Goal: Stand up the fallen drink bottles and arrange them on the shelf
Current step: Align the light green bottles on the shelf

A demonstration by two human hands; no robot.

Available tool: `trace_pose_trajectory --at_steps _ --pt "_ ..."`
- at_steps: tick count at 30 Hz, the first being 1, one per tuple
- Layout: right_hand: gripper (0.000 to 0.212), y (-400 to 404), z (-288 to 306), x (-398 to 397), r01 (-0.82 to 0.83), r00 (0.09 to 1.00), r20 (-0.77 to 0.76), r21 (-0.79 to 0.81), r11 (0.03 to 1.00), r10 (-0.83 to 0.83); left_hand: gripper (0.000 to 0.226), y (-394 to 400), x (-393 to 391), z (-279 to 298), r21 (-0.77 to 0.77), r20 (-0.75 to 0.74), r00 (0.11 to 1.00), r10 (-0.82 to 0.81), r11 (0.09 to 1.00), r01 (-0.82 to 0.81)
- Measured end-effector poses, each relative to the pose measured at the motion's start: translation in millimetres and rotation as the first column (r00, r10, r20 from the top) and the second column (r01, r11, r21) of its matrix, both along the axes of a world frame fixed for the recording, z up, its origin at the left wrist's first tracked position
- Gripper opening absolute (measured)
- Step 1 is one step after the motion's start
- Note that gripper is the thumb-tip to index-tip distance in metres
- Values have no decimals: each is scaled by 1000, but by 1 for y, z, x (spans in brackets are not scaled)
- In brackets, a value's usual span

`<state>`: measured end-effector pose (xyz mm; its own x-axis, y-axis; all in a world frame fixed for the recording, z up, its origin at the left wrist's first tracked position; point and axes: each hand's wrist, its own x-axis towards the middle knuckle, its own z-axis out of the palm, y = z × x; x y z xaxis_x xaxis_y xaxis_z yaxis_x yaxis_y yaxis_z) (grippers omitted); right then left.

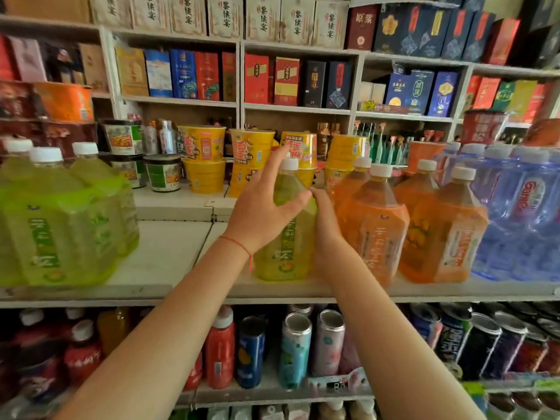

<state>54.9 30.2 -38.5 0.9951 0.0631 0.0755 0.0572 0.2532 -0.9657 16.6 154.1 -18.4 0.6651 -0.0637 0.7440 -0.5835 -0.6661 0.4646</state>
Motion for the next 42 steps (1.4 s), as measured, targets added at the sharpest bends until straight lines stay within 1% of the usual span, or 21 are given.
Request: trace_pose_trajectory --at_steps 3,5,8,10,13,18,20,22,25,27,29,31,33,34,35,36,37,39,40,41,42 --pt "54 4 -7 8 -105 994 -32 29 994 106 69 1 2 2 -60 -17 999 36 997 -37" --pt "52 8 -11 8 -165 986 -21 57 985 167 63 0 -4 1 -74 -16 999 50 996 -51" --pt "56 14 -14 7 -237 970 -17 109 965 241 57 6 -9 0 -64 4 998 62 996 -62" --pt "54 22 -12 3 -255 967 9 108 961 256 54 14 -11 1 -76 2 996 85 993 -85" --pt "54 41 -11 -5 -299 954 -8 102 949 301 52 33 -18 2 -94 0 992 124 988 -124" --pt "61 96 -10 -19 -303 952 -15 79 950 305 51 85 -35 1 -71 20 982 185 980 -184" --pt "62 119 -10 -22 -306 951 -19 53 951 307 51 105 -42 1 -52 48 971 234 972 -231" --pt "59 140 -9 -25 -323 946 -17 15 946 324 52 124 -48 1 -16 117 948 297 955 -297" --pt "53 177 -9 -31 -351 936 -5 -24 936 351 55 157 -53 -1 110 247 880 405 891 -441" --pt "51 196 -11 -35 -345 938 11 -35 938 346 54 170 -56 -1 187 282 836 471 828 -529" --pt "51 207 -12 -35 -310 951 -1 -9 951 310 49 179 -57 -4 244 312 837 450 813 -529" --pt "56 212 -14 -33 -251 968 16 -34 967 252 42 182 -57 -7 273 340 838 427 808 -522" --pt "58 214 -13 -32 -205 977 31 -99 974 209 35 178 -57 -10 229 373 829 418 824 -518" --pt "51 213 -11 -33 -168 981 74 -146 975 180 32 172 -57 -10 194 409 821 399 841 -506" --pt "40 210 -8 -36 -115 976 155 -229 967 153 28 165 -58 -11 162 459 807 371 858 -487" --pt "29 205 -3 -41 -19 955 276 -304 952 107 25 157 -58 -11 134 508 793 335 879 -457" --pt "22 196 0 -43 99 904 423 -351 931 63 23 148 -57 -11 106 545 783 298 902 -418" --pt "25 167 8 -49 312 784 618 -319 895 -54 18 129 -53 -10 54 571 784 244 941 -333" --pt "30 142 14 -50 466 690 709 -277 840 -149 18 114 -48 -9 31 557 802 216 959 -280" --pt "34 117 22 -50 635 538 810 -210 744 -231 18 100 -43 -8 16 524 832 183 974 -224" --pt "37 90 31 -54 777 363 895 -137 614 -259 20 85 -39 -8 0 481 865 143 987 -163"
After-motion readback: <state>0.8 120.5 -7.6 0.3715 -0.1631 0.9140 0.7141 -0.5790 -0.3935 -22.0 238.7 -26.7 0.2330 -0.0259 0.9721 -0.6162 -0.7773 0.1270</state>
